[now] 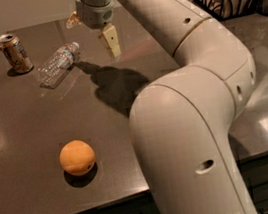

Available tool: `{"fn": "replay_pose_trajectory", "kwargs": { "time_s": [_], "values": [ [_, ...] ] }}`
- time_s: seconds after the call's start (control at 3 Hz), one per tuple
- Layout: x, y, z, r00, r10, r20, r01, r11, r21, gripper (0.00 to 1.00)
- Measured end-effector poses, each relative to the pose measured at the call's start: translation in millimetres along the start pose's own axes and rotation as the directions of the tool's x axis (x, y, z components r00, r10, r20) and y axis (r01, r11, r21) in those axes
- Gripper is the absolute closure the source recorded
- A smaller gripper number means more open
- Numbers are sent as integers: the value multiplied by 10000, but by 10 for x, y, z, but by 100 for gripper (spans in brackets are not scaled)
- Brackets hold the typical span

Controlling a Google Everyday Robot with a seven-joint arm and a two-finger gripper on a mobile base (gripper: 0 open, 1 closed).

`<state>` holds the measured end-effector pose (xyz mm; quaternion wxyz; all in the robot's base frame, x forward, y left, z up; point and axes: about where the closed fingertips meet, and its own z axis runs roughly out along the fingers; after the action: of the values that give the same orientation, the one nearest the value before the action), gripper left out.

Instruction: Move water bottle near orange

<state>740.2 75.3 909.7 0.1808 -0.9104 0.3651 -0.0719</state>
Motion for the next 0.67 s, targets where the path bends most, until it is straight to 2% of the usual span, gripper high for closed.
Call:
{"fn": "replay_pose_trajectory", "kwargs": {
  "time_s": [0.33, 0.67],
  "values": [
    [-126, -192, 180, 9926, -1202, 180, 1206, 9925, -224, 0],
    [-272, -403, 299, 9709, -2386, 217, 2392, 9706, -283, 0]
  ]
}}
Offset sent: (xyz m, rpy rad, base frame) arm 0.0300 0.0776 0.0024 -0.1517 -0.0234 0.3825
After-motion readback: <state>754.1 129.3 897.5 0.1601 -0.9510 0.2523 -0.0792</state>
